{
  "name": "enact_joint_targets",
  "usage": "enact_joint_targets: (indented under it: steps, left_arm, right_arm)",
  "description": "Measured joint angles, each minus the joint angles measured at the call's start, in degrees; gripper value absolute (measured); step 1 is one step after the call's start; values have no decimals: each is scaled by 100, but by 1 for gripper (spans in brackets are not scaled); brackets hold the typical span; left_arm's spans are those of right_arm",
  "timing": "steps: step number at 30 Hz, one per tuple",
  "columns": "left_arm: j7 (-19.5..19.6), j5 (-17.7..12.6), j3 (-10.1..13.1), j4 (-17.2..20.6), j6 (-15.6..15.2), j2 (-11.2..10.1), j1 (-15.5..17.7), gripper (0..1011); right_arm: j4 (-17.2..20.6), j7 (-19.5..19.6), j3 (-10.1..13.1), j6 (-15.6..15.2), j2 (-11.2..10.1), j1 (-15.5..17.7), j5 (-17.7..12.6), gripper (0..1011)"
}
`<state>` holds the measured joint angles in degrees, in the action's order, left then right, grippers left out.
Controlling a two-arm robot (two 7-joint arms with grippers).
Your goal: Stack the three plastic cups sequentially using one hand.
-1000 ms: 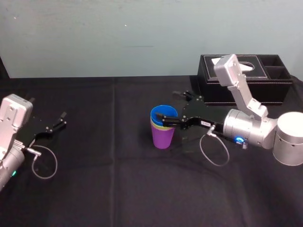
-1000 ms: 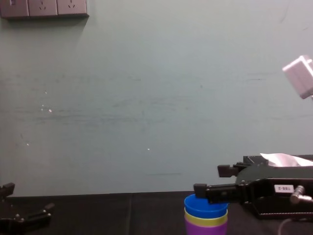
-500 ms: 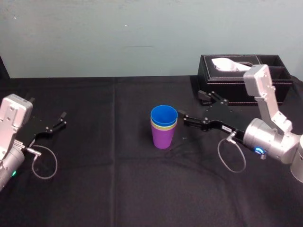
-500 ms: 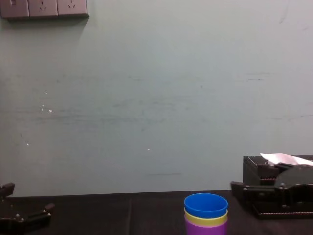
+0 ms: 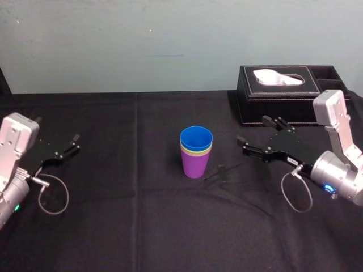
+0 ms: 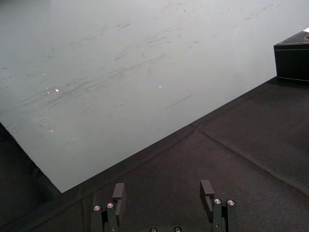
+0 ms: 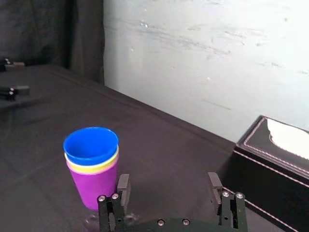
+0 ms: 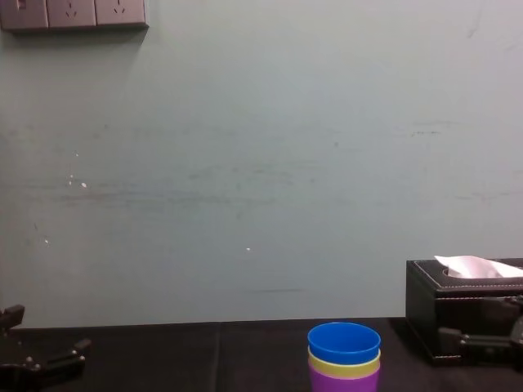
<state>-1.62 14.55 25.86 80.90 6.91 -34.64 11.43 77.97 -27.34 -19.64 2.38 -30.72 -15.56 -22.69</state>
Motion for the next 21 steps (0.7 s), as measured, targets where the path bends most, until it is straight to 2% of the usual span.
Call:
enact_joint_targets:
  steps: [9,21]
  left_arm:
    - [0,0,0,0,0,0,0,1010]
    - [0,0,0,0,0,0,0,1010]
  right_arm:
    - [-284,-180,89,66,-1,31,114,1003]
    - [-262,-172,89,66,-2,32,113,1003]
